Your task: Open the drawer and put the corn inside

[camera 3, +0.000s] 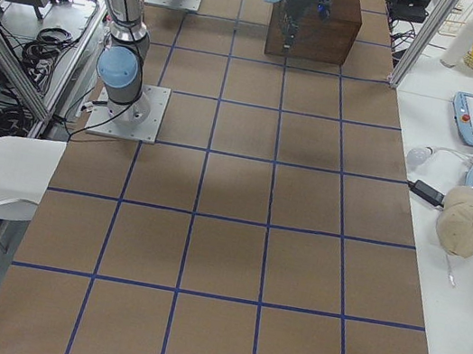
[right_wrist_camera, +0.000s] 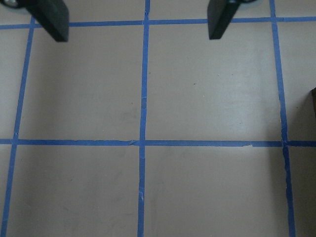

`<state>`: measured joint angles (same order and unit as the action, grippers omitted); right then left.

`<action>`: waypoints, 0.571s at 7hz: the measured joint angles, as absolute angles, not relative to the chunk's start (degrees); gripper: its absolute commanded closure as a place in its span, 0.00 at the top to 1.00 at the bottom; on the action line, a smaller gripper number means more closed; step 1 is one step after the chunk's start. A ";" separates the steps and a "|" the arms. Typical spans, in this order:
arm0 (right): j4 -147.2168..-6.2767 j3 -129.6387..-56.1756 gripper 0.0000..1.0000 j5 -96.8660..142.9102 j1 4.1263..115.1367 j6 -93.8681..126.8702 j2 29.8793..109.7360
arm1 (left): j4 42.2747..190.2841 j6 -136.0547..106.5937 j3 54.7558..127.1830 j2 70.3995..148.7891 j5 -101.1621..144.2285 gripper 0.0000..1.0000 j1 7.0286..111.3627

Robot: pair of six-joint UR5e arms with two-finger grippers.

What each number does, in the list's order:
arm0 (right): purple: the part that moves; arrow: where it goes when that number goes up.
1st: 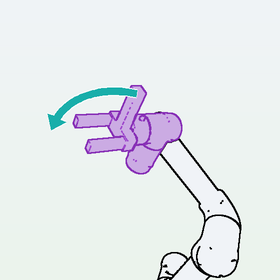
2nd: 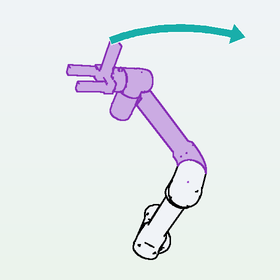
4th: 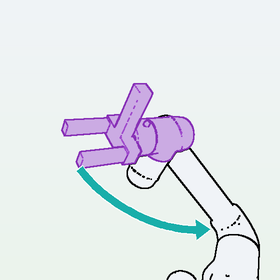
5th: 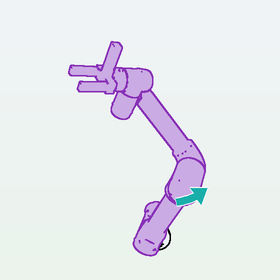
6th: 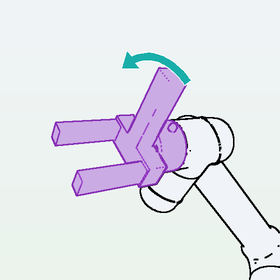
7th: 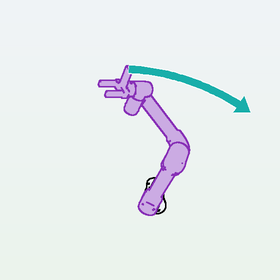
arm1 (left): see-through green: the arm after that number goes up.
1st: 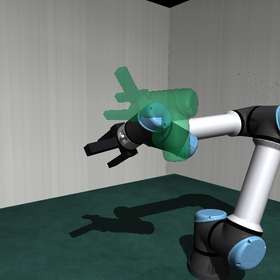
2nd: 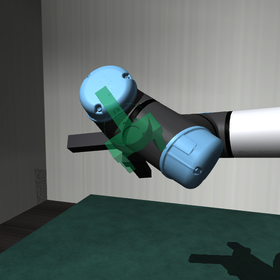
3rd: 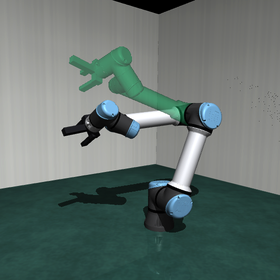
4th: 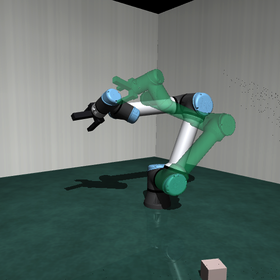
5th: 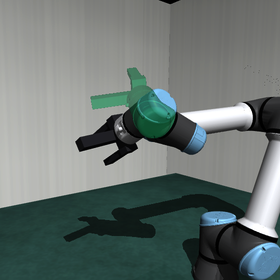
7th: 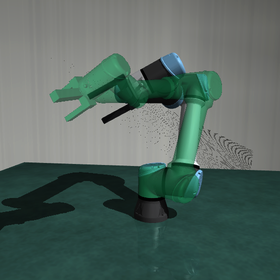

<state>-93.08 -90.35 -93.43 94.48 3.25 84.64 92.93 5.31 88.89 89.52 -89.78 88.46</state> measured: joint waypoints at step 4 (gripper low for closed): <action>-93.10 -90.35 1.00 -93.43 94.48 3.25 84.69 | 92.62 5.53 88.84 89.47 -89.79 1.00 87.42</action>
